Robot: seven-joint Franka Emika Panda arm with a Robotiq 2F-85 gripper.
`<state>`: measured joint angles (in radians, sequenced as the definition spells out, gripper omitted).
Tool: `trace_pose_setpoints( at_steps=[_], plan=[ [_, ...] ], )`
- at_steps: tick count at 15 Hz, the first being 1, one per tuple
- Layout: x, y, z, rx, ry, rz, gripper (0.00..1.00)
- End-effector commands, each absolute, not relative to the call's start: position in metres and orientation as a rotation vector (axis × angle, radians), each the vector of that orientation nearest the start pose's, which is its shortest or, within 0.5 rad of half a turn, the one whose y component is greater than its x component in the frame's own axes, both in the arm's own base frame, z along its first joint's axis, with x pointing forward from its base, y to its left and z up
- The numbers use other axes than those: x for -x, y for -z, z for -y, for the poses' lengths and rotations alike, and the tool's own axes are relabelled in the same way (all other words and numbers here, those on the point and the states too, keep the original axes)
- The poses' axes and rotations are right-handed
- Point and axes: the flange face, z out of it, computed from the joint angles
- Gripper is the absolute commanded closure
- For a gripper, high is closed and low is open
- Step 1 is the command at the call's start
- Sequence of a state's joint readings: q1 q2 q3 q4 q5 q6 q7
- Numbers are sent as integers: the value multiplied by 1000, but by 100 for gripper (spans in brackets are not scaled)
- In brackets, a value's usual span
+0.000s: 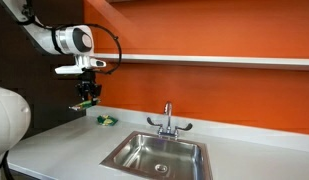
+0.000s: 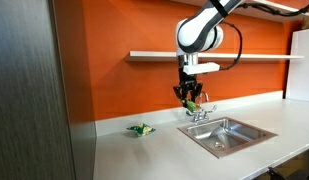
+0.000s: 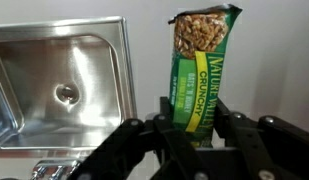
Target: Pick up one object from the counter and put it on the shelf
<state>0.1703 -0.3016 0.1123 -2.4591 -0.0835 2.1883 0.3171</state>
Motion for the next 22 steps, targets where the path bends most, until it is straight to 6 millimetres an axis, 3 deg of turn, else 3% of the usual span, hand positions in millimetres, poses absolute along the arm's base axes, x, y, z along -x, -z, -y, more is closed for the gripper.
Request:
trace_pose_setpoints(
  at_steps=[1,11,22],
  plan=[
    [-416,-453,-129,3299,197,-9,82],
    [-411,-557,-132,3339,529,-46,82],
    [-423,-636,-138,3345,730,-31,82]
  ],
)
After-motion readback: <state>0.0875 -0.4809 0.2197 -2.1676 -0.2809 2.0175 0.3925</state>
